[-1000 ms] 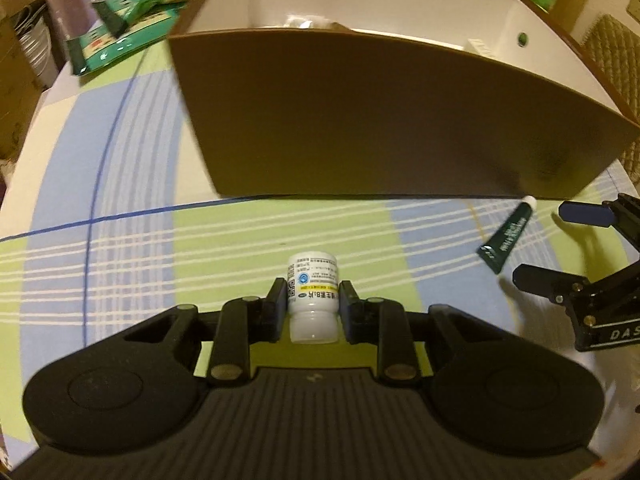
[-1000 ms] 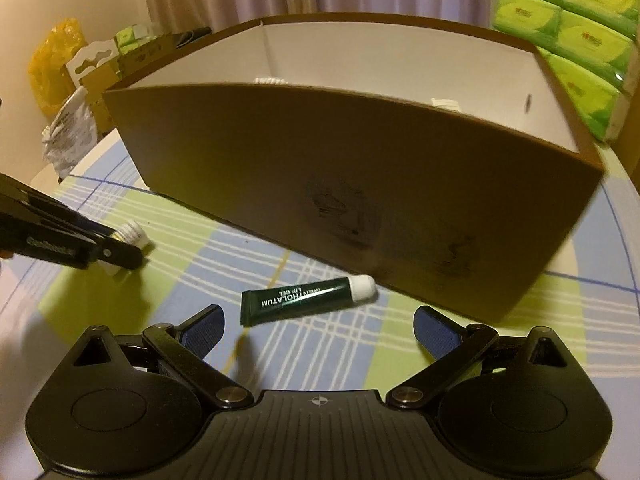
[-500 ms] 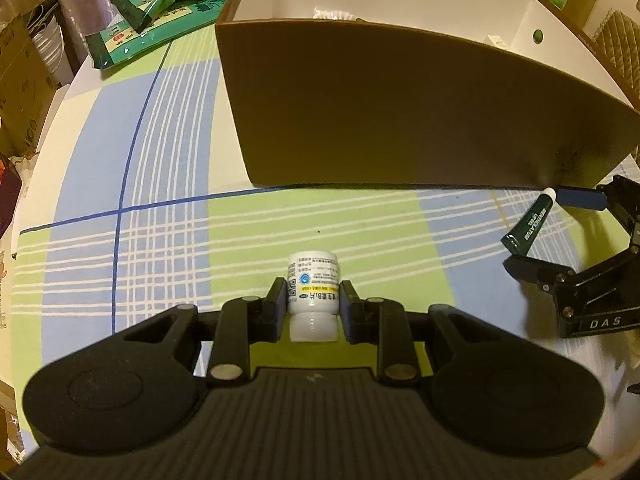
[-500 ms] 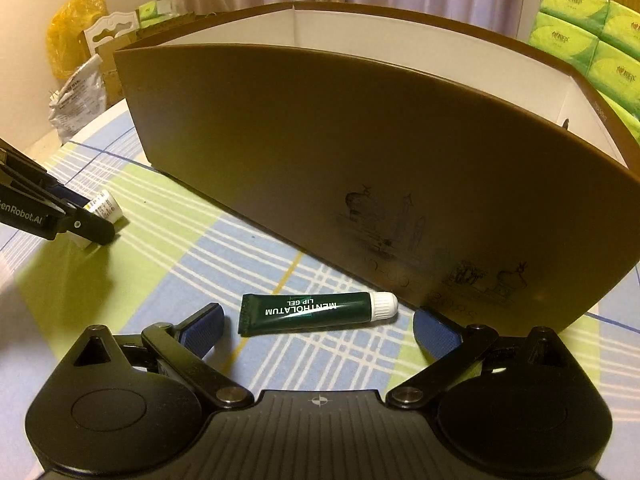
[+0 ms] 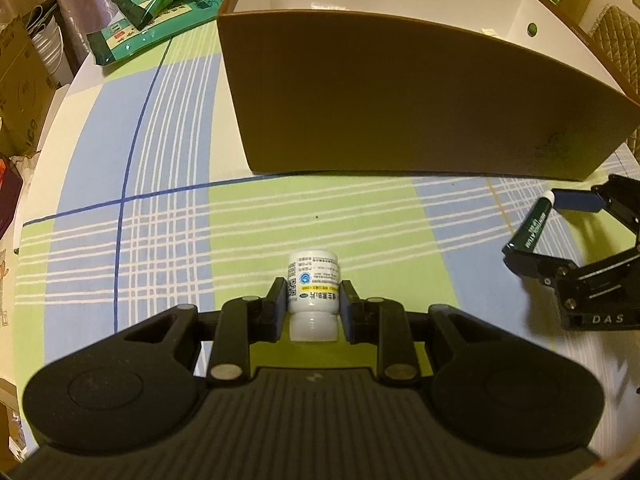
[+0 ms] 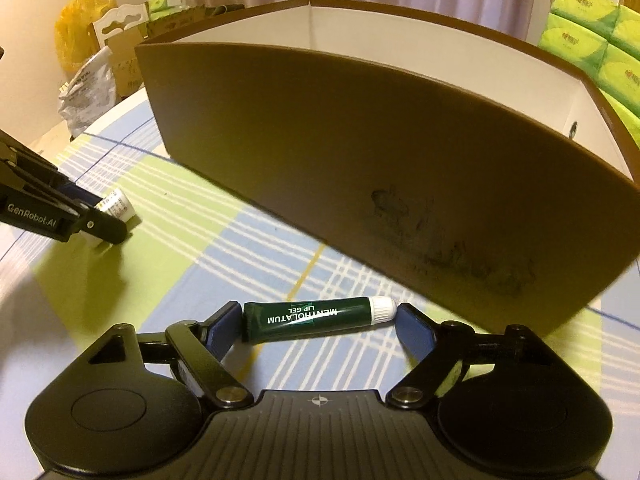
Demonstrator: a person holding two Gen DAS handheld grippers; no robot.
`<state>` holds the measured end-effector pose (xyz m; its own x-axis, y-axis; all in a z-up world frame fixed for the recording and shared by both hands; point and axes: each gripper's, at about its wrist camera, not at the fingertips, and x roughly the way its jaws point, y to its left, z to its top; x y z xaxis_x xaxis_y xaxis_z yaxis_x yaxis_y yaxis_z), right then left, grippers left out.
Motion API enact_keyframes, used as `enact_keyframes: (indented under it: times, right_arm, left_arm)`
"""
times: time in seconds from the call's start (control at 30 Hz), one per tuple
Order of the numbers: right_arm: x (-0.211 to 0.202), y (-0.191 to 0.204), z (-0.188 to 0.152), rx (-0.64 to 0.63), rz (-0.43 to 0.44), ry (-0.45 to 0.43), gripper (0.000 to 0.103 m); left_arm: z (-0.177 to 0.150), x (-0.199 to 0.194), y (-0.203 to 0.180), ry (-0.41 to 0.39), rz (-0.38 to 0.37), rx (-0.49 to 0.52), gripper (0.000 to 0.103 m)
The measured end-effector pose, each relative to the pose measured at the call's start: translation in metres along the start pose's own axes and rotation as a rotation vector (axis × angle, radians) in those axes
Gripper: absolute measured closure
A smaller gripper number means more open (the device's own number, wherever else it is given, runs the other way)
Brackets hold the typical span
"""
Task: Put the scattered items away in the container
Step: 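Carry the pill bottle and lip gel tube over the brown box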
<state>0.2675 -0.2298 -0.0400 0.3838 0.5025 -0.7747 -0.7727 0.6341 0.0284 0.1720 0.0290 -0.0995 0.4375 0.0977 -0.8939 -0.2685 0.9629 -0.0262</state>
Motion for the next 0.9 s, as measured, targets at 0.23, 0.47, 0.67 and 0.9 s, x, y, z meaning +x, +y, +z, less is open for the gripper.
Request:
enact_keyframes:
  times: [0.23,0.47,0.67,0.9]
  right_arm:
    - [-0.018,0.001,-0.015,0.029,-0.012,0.024,0.023]
    - [-0.028,0.0,-0.022,0.064,-0.018,0.038,0.023]
    - [-0.031,0.004,-0.027,0.051,-0.03,0.04,0.023]
    - [-0.03,0.007,-0.029,0.05,-0.045,0.035,0.022]
  left_arm:
    - [-0.007,-0.007,-0.003,0.002,-0.016,0.002,0.08]
    - [-0.025,-0.018,-0.005,0.007,-0.035,0.008,0.08]
    - [-0.033,-0.022,-0.005,0.0,-0.035,-0.003,0.08]
    - [-0.037,-0.022,-0.008,-0.012,-0.024,0.01,0.079]
